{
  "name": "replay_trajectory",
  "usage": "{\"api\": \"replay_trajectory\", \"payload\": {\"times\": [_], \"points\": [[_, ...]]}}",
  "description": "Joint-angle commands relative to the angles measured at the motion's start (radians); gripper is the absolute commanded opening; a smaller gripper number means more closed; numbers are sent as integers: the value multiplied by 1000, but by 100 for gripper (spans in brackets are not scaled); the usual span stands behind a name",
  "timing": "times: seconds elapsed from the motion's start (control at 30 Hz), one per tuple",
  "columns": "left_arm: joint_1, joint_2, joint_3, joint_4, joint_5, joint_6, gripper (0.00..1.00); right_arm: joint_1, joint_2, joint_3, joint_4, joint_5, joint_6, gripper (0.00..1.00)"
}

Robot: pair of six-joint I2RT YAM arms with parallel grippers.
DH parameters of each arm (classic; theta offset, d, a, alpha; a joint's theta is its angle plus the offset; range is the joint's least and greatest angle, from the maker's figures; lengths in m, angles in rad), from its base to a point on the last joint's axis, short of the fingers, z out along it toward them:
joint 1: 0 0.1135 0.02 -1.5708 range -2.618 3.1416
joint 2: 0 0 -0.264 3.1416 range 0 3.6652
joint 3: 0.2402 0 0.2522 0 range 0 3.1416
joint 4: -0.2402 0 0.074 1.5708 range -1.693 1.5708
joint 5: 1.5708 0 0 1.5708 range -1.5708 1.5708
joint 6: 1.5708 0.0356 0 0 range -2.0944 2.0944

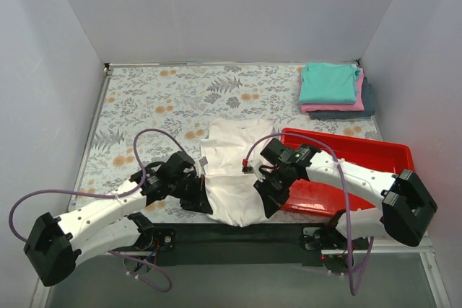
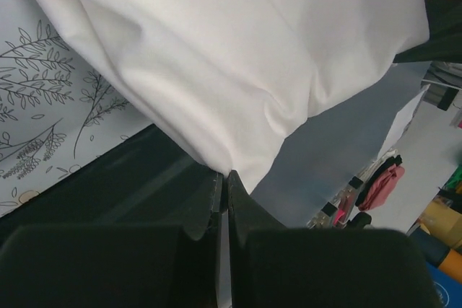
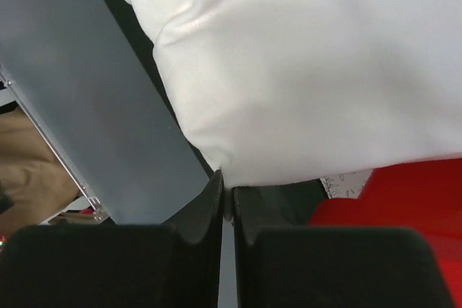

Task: Fold and stack the t-shirts
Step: Fold the tshirt

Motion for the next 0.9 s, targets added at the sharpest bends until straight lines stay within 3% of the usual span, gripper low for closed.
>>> {"api": "replay_trajectory", "payload": {"times": [0.0,0.17,0.37,0.67,0.87], "points": [[-5,-92,67,-76,62,16,0,8,-66,50,-77,-61,-21,1],[-5,-185,127,-109,-4,-3,0,5,-100,110,-89,-35,-12,1],[-5,-297,144,-45,-242,-56,0,-5,-101,194,-75,86,-8,1],[-5,-313,89,52,-486,-84,0,-44,-112,213,41,269,28,1],[-5,-267,95,172,-504,-64,0,-87,-115,225,124,313,47,1]]}}
